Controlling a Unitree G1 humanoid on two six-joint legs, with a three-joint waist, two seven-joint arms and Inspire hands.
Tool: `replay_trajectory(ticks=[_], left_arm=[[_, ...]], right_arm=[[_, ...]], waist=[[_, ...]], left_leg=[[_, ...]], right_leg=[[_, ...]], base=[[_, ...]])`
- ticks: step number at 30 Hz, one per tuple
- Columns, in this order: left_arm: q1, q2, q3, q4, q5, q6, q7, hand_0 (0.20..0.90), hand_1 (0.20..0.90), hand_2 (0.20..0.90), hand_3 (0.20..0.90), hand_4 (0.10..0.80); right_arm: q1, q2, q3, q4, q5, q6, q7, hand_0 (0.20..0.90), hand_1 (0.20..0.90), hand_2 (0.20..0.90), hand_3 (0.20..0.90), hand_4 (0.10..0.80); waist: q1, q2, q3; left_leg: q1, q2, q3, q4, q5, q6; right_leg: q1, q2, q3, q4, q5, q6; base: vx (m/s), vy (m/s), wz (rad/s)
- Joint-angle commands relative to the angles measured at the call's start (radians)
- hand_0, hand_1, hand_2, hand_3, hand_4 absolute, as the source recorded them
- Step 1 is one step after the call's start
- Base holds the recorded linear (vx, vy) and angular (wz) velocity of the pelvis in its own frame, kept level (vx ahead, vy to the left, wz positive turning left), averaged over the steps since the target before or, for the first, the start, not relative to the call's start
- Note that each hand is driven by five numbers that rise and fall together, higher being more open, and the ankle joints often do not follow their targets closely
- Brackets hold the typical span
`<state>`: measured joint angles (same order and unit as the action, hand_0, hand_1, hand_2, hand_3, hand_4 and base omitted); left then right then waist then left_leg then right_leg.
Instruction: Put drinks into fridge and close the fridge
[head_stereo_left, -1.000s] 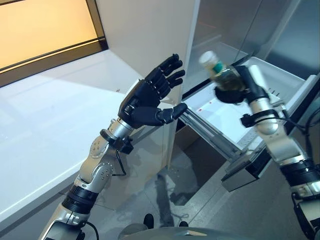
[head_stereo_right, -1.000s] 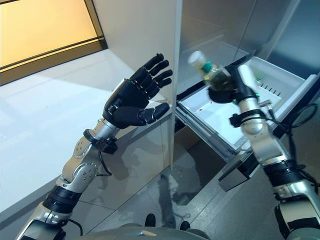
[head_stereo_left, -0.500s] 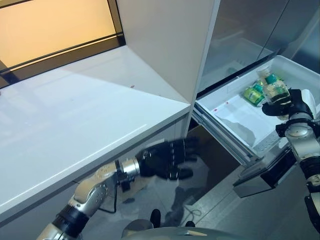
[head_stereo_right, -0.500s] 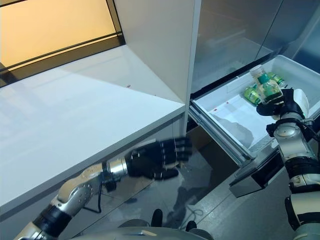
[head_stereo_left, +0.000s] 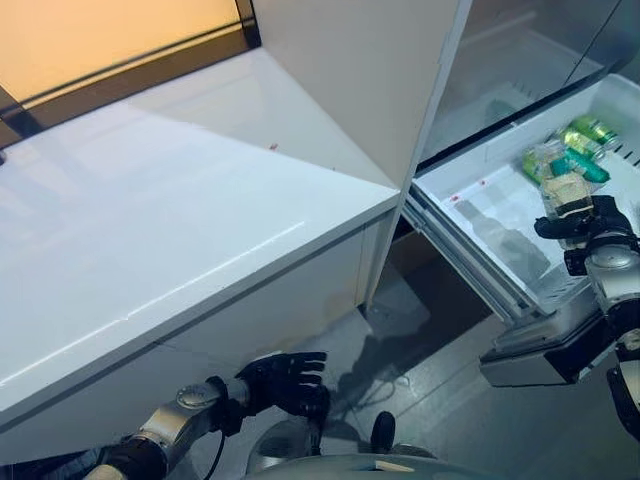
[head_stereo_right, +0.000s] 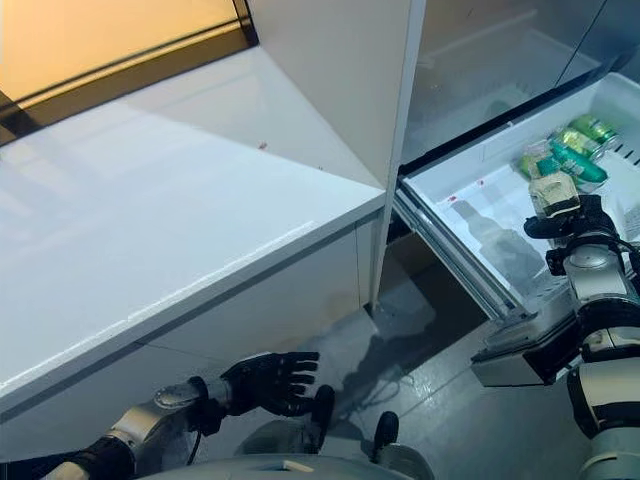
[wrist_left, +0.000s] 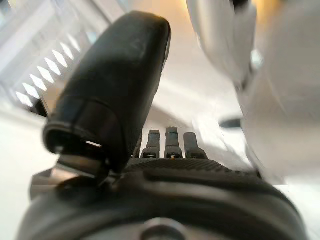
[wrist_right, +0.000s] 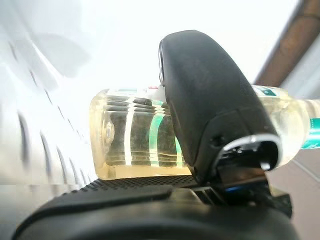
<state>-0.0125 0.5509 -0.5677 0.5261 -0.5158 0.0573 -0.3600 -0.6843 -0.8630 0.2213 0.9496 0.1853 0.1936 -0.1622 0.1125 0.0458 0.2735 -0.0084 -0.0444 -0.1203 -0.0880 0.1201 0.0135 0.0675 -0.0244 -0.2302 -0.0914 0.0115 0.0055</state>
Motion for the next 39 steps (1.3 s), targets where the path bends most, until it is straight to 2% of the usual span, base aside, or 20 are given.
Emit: replay_trajectory(ticks=[1,7,16,17,18,19,24,31,39], left_arm=[[-0.026,-0.052,0.034,0.059,0.054,-0.137,0.077,0.900,0.900,0.900,0.900,0.800],[-0.051,-0.121,0.116,0.272,0.157,-0.192,0.162,0.900,0.900,0.900,0.900,0.800],[-0.096,-0.125,0.186,0.402,0.216,-0.134,0.206,0.900,0.900,0.900,0.900,0.800],[-0.099,-0.122,0.197,0.404,0.219,-0.128,0.201,0.900,0.900,0.900,0.900,0.800],[-0.099,-0.121,0.201,0.404,0.223,-0.126,0.198,0.900,0.900,0.900,0.900,0.800],[-0.099,-0.122,0.201,0.404,0.227,-0.125,0.197,0.900,0.900,0.900,0.900,0.800],[-0.100,-0.118,0.201,0.382,0.268,-0.135,0.180,0.900,0.900,0.900,0.900,0.800],[-0.093,-0.115,0.191,0.350,0.285,-0.125,0.187,0.900,0.900,0.900,0.900,0.800],[-0.074,-0.119,0.215,0.388,0.312,-0.112,0.205,0.900,0.900,0.900,0.900,0.800]], right_arm=[[-0.222,-0.063,0.045,-0.020,0.006,-0.042,-0.014,0.300,0.300,0.300,0.200,0.100],[-0.254,-0.034,0.096,0.033,-0.036,0.025,0.091,0.300,0.300,0.300,0.200,0.100],[-0.309,-0.047,0.189,0.066,-0.182,0.069,0.264,0.300,0.300,0.300,0.200,0.100],[-0.313,-0.050,0.203,0.062,-0.211,0.075,0.289,0.441,0.441,0.441,0.365,0.265],[-0.317,-0.053,0.216,0.061,-0.232,0.078,0.306,0.707,0.707,0.707,0.675,0.575],[-0.323,-0.055,0.229,0.064,-0.252,0.075,0.321,0.900,0.900,0.900,0.900,0.800],[-0.335,-0.067,0.268,0.041,-0.297,0.080,0.392,0.900,0.900,0.900,0.900,0.800],[-0.341,-0.073,0.269,0.038,-0.313,0.065,0.424,0.900,0.900,0.900,0.900,0.800],[-0.329,-0.076,0.256,-0.008,-0.268,0.050,0.429,0.900,0.900,0.900,0.900,0.800]], waist=[[0.021,-0.027,0.017],[0.022,-0.028,0.077],[0.021,-0.026,0.111],[0.021,-0.026,0.113],[0.022,-0.027,0.114],[0.022,-0.027,0.115],[0.026,-0.035,0.114],[0.029,-0.046,0.100],[0.020,-0.059,0.072]], left_leg=[[-0.010,0.012,0.084,0.050,-0.118,0.005],[-0.070,0.013,0.093,0.075,-0.113,0.005],[-0.103,0.004,0.097,0.106,-0.113,0.002],[-0.104,0.003,0.097,0.108,-0.113,0.001],[-0.104,0.001,0.095,0.109,-0.113,0.001],[-0.104,0.000,0.094,0.110,-0.113,0.002],[-0.097,-0.002,0.092,0.112,-0.114,0.001],[-0.075,0.000,0.096,0.106,-0.118,-0.001],[-0.040,0.004,0.106,0.082,-0.117,-0.002]], right_leg=[[-0.069,0.004,0.058,0.091,-0.025,0.017],[-0.127,0.007,0.074,0.104,-0.011,0.012],[-0.159,0.003,0.066,0.131,-0.015,0.007],[-0.160,0.002,0.065,0.133,-0.015,0.006],[-0.161,0.002,0.065,0.134,-0.015,0.006],[-0.161,0.002,0.066,0.136,-0.016,0.006],[-0.156,0.002,0.066,0.142,-0.018,0.005],[-0.135,0.001,0.065,0.138,-0.018,0.009],[-0.111,0.006,0.073,0.125,-0.017,0.010]], base=[[-0.088,-0.051,-0.11],[-0.081,-0.039,-0.12],[-0.014,-0.004,-0.02],[0.000,0.000,0.00],[0.000,0.000,0.00],[0.000,0.000,0.00],[0.000,0.000,0.00],[0.000,0.000,0.00],[-0.012,0.021,-0.02]])
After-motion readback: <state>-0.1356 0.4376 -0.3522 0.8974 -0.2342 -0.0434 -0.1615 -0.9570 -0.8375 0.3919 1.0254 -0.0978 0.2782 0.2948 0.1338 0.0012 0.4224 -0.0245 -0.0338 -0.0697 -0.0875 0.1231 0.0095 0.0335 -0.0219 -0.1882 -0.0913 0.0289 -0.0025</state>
